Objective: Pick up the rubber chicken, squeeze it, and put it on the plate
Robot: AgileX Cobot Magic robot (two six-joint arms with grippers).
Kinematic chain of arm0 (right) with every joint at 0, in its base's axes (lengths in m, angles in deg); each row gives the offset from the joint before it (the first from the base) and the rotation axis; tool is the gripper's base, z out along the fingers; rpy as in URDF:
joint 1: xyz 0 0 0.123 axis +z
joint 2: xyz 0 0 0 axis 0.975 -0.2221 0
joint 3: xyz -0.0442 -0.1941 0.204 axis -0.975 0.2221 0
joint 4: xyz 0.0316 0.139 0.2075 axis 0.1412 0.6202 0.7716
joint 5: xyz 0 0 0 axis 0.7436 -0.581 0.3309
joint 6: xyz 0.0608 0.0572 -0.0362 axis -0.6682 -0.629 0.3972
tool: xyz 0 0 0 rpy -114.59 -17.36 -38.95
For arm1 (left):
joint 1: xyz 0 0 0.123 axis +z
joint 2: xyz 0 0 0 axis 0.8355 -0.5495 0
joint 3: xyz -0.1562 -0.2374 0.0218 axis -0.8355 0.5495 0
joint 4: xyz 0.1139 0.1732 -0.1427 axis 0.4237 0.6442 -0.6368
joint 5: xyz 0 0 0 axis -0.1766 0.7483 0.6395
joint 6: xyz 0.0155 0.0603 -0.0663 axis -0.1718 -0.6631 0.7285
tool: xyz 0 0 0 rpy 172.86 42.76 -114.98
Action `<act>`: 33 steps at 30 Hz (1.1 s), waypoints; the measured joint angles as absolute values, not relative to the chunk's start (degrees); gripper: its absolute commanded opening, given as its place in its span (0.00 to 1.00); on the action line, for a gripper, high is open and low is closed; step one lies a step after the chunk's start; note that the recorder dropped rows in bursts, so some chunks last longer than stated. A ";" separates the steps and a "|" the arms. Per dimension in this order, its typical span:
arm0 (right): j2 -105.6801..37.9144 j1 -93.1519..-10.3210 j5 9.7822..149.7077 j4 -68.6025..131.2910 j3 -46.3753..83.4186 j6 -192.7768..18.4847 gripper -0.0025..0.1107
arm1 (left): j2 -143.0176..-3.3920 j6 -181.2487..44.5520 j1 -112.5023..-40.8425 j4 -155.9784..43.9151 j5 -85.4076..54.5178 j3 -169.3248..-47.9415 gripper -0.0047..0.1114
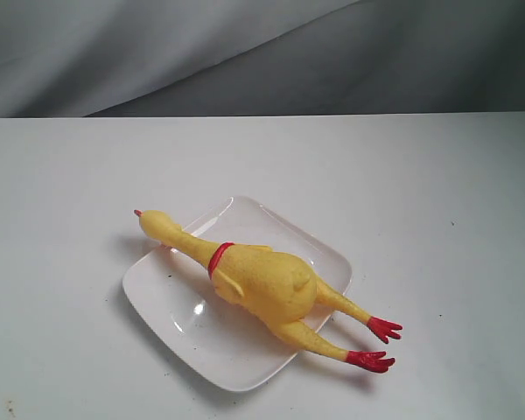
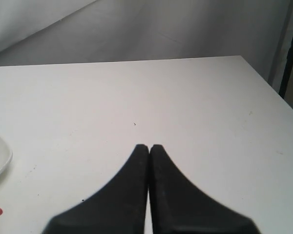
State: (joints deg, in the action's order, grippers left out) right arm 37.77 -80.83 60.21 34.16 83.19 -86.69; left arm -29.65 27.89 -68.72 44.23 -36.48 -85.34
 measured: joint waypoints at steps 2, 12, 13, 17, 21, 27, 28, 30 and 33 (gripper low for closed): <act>37.77 -80.83 60.11 34.16 83.19 -86.69 0.02 | -26.81 27.16 -64.16 44.23 -36.48 -85.34 0.05; 37.77 -80.83 60.11 34.16 83.19 -86.74 0.02 | -8.07 21.89 -45.98 44.14 -33.03 -85.36 0.05; 37.77 -80.83 60.11 34.16 83.19 -86.74 0.02 | -6.89 21.59 -45.69 44.14 -32.02 -85.36 0.05; 37.77 -80.83 60.11 34.16 83.19 -86.74 0.02 | -3.89 21.99 -45.42 44.14 -29.78 -85.36 0.05; 37.77 -80.83 60.11 34.16 83.19 -86.74 0.02 | -3.61 24.69 -45.42 44.14 -29.30 -85.36 0.05; 37.77 -80.83 60.11 34.16 83.19 -86.74 0.02 | -3.50 27.60 -45.42 44.14 -29.15 -82.60 0.05; 37.77 -80.83 60.11 34.16 83.19 -86.74 0.02 | -3.50 28.01 -45.42 44.14 -28.89 -81.25 0.05; 37.77 -80.83 60.11 34.16 83.19 -86.74 0.02 | -3.50 29.07 -45.42 44.14 -28.52 -79.05 0.05; 37.77 -80.83 60.11 34.16 83.19 -86.74 0.02 | -3.60 30.13 -45.42 44.14 -28.15 -75.81 0.05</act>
